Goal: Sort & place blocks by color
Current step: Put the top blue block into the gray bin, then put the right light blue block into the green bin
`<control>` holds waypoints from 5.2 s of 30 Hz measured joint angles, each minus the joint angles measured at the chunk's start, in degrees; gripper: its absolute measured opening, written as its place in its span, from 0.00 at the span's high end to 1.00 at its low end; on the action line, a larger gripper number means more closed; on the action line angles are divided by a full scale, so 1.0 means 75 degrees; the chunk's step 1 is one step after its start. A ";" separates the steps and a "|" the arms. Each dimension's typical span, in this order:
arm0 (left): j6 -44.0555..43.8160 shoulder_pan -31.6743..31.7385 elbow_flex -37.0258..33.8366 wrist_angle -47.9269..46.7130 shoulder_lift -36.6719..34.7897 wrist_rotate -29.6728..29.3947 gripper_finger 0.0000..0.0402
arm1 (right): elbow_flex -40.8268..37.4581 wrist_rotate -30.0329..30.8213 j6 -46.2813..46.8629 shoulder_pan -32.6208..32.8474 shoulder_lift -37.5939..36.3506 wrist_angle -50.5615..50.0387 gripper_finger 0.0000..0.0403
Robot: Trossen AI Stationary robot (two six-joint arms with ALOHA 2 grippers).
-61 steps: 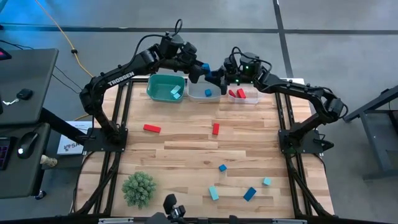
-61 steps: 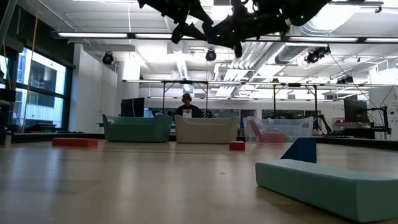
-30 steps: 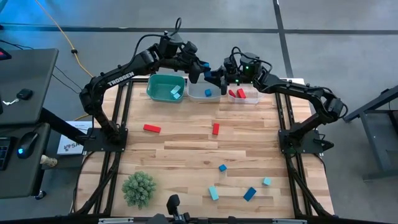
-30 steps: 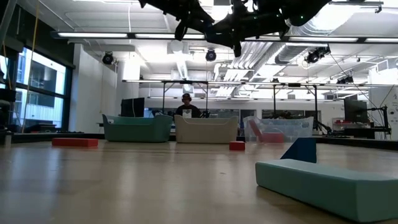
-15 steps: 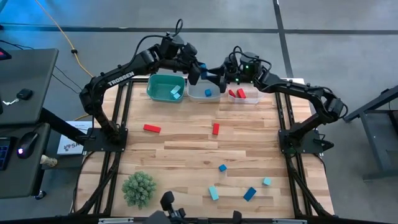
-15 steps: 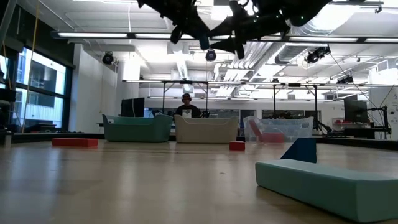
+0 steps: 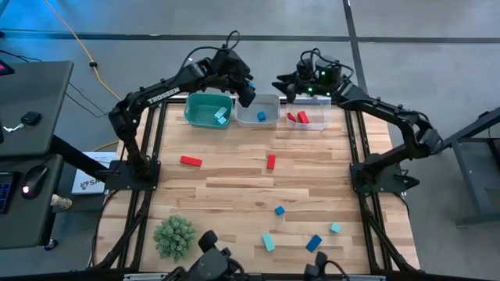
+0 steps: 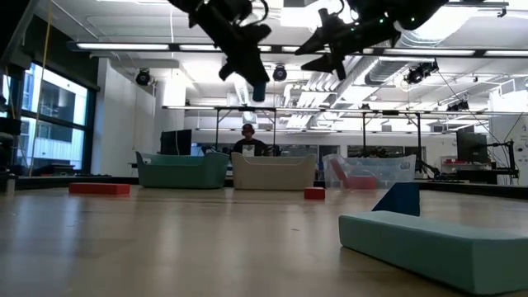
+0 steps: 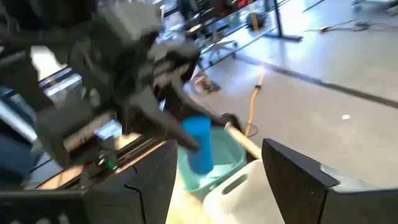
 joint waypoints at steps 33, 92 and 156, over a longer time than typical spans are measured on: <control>-0.0148 0.0033 0.0000 0.0465 0.2888 -0.0023 0.97 | 0.0000 0.0054 0.0000 -0.0215 -0.0276 -0.1107 0.44; 0.0133 -0.0465 -0.0003 -0.1714 -0.1786 -0.0052 0.64 | -0.0009 0.0451 0.2837 0.2064 -0.1756 -0.2589 0.44; 0.0929 -0.2752 -0.0003 -0.3997 -0.1953 -0.0049 0.64 | 0.0000 0.3020 1.2350 1.0448 0.0231 -0.8322 0.44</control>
